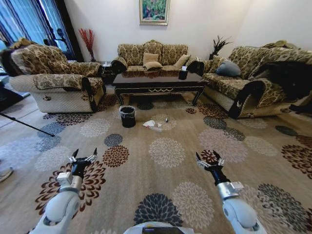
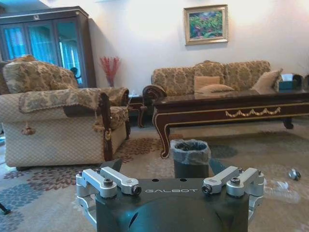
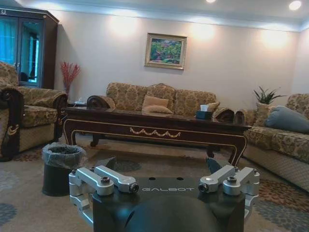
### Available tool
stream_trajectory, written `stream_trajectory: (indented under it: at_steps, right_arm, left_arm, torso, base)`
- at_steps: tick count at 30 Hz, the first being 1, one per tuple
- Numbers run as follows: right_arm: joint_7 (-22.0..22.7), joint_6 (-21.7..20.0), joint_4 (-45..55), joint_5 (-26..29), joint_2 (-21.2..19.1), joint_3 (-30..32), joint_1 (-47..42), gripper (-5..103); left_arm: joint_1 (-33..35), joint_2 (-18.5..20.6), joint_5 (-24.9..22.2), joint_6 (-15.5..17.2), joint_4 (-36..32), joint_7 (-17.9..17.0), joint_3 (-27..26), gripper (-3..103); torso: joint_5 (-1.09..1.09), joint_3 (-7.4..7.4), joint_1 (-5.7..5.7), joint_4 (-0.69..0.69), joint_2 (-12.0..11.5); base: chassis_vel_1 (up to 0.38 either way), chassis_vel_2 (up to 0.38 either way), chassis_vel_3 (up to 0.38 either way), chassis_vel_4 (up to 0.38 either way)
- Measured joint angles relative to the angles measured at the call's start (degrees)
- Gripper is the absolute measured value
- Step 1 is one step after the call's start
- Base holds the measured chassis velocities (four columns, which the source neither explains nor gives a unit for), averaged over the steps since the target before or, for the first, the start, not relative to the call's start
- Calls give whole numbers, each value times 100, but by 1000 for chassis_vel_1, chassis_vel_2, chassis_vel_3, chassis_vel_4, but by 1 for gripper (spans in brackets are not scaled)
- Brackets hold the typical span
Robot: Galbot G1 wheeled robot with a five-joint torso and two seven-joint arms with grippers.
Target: Move to the front of the table and pick up the trash from the floor, then place it into the trash bin.
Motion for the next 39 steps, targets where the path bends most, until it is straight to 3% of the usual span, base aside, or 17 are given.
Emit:
stream_trajectory:
  at_steps: [14, 39]
  right_arm:
    - [-1, -47, -140, 94, -70, -155, 93, 100]
    - [55, -38, -90, 47, 71, -70, -21, 100]
  left_arm:
    - [-220, 58, 146, 98, -29, -160, 582, 100]
    - [-113, -35, 163, 78, -41, -149, 515, 100]
  torso:
    - [0, -223, -114, -1, -338]
    - [-1, -607, -285, -1, -891]
  base:
    - [0, 0, 0, 0]
    - [0, 0, 0, 0]
